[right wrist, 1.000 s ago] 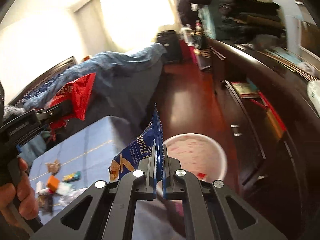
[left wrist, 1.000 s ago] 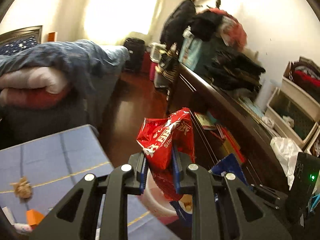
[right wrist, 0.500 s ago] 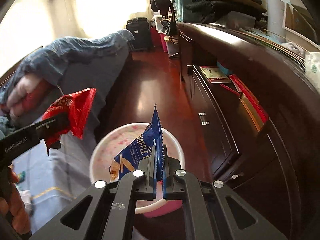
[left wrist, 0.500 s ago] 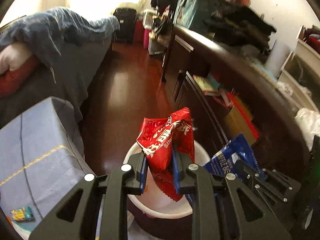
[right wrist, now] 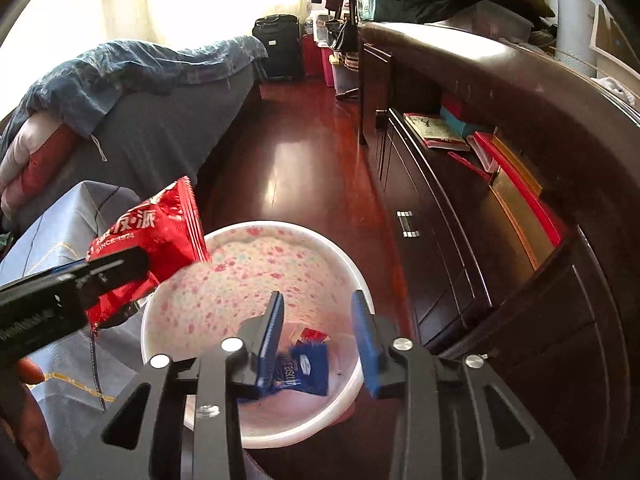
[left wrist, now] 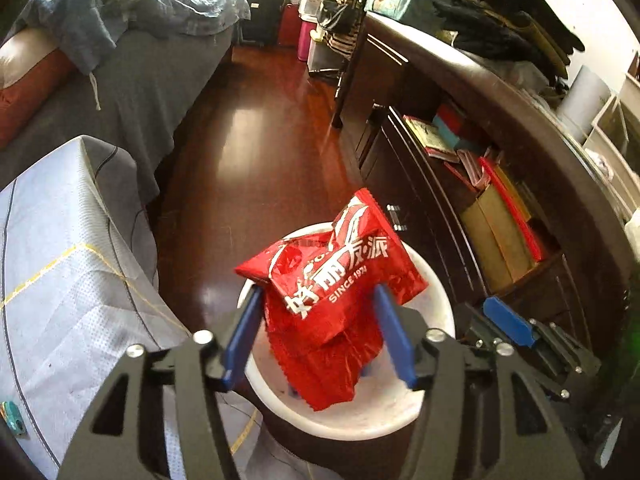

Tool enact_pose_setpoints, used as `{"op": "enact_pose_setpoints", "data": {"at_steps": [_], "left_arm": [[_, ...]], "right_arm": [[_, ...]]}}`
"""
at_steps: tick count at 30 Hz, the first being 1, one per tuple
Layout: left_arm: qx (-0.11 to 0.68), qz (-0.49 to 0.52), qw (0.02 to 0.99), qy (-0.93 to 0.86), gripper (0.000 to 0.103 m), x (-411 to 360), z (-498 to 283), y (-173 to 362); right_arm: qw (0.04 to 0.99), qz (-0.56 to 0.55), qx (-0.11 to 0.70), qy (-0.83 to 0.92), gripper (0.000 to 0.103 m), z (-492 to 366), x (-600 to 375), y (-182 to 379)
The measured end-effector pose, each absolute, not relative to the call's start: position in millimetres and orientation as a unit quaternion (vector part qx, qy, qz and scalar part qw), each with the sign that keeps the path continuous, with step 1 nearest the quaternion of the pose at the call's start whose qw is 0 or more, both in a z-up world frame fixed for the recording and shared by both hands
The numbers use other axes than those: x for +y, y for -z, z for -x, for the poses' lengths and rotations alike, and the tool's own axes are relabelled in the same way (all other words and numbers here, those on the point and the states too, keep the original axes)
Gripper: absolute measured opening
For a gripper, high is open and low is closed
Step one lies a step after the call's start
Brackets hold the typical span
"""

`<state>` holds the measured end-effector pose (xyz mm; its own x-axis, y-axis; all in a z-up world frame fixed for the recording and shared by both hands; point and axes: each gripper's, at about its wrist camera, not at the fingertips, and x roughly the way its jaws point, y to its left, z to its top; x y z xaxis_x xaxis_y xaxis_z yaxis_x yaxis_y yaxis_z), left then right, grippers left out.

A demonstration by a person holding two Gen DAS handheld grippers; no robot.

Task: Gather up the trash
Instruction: 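Carry both wrappers over the wastebasket and open both tools to drop them, then grasp the crumpled tan paper with the left tool while the right tool grasps the orange cube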

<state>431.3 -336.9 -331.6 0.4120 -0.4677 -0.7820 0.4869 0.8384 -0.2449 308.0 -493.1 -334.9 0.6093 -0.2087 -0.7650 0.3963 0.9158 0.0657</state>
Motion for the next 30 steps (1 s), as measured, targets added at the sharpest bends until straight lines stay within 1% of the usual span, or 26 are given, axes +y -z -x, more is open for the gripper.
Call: {"op": "enact_pose_setpoints", "data": {"at_steps": [1, 2, 3, 4, 5, 8, 13, 17, 19, 20, 24, 27, 30], "left_arm": [[0.46, -0.008, 0.841, 0.285, 0.064, -335, -431, 330], [0.459, -0.007, 0.841, 0.287, 0.069, -335, -431, 328], [0.457, -0.007, 0.842, 0.287, 0.076, -335, -430, 326], [0.456, -0.009, 0.843, 0.285, 0.08, -335, -429, 324], [0.455, -0.011, 0.844, 0.285, 0.081, -336, -429, 323], [0.453, -0.017, 0.843, 0.291, 0.081, -337, -424, 318], [0.433, 0.009, 0.858, 0.277, 0.081, -310, -414, 298], [0.411, 0.028, 0.882, 0.229, 0.082, -261, -406, 272], [0.398, 0.031, 0.898, 0.185, 0.085, -225, -401, 259], [0.394, 0.03, 0.903, 0.168, 0.088, -212, -400, 254], [0.381, 0.01, 0.923, 0.057, 0.092, -141, -396, 237], [0.386, 0.002, 0.922, -0.008, 0.092, -93, -400, 234], [0.411, 0.004, 0.91, -0.052, 0.092, -50, -413, 243]], "right_arm": [[0.89, -0.116, 0.408, 0.17, 0.04, -306, -492, 333], [0.89, -0.119, 0.406, 0.169, 0.042, -306, -492, 333], [0.891, -0.123, 0.403, 0.168, 0.046, -304, -492, 330], [0.892, -0.125, 0.401, 0.169, 0.049, -302, -490, 328], [0.892, -0.126, 0.399, 0.17, 0.049, -301, -490, 327], [0.892, -0.129, 0.397, 0.173, 0.049, -295, -488, 321], [0.893, -0.134, 0.395, 0.171, 0.054, -281, -480, 307], [0.901, -0.125, 0.387, 0.152, 0.06, -275, -456, 292], [0.907, -0.116, 0.381, 0.135, 0.065, -273, -439, 284], [0.91, -0.112, 0.378, 0.124, 0.065, -272, -428, 280], [0.922, -0.095, 0.369, 0.067, 0.068, -273, -381, 264], [0.926, -0.084, 0.366, 0.03, 0.071, -275, -349, 255], [0.928, -0.071, 0.365, 0.003, 0.071, -276, -322, 250]]}}
